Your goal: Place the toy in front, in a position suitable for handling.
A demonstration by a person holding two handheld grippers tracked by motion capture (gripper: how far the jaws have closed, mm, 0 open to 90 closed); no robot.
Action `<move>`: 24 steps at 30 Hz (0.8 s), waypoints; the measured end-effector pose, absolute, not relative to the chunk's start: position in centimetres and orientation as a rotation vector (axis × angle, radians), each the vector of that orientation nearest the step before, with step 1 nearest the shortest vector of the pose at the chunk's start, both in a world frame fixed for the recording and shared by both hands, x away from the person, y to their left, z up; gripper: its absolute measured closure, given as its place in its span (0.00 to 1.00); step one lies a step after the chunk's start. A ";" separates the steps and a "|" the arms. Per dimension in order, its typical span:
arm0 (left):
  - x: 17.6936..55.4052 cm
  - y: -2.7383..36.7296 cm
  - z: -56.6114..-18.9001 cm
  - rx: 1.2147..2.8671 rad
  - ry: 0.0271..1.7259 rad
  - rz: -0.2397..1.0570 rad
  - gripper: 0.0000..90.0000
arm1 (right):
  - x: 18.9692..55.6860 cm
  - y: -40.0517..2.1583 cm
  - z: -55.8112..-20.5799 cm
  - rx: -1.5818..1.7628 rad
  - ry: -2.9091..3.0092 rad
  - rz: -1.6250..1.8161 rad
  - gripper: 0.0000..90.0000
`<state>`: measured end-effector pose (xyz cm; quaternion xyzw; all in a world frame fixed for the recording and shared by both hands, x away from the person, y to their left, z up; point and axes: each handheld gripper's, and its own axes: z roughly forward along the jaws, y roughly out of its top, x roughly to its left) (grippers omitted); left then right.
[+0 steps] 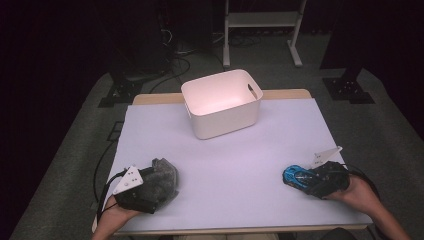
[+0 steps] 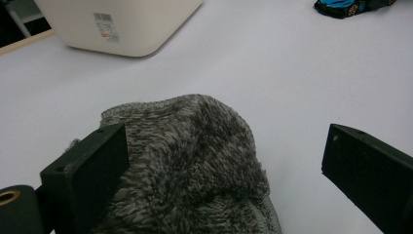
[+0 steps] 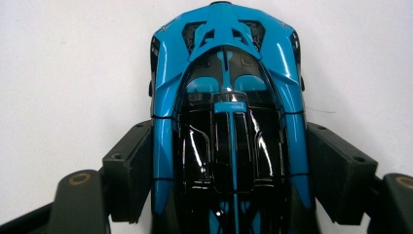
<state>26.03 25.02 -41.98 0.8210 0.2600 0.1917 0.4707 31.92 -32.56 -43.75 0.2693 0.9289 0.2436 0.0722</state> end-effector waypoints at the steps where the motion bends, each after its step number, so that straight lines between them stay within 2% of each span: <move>1: 26.0 25.0 -42.0 2.011 0.637 0.470 0.03 | 31.9 -32.6 -43.7 0.809 2.791 0.732 0.28; 19: 26.0 25.1 -41.9 2.002 0.639 0.468 0.03 | 31.8 -31.5 -43.2 0.749 2.823 0.743 0.30; 24: 26.0 25.1 -41.9 2.005 0.638 0.466 0.03 | 32.1 -30.3 -41.4 0.697 2.825 0.777 0.30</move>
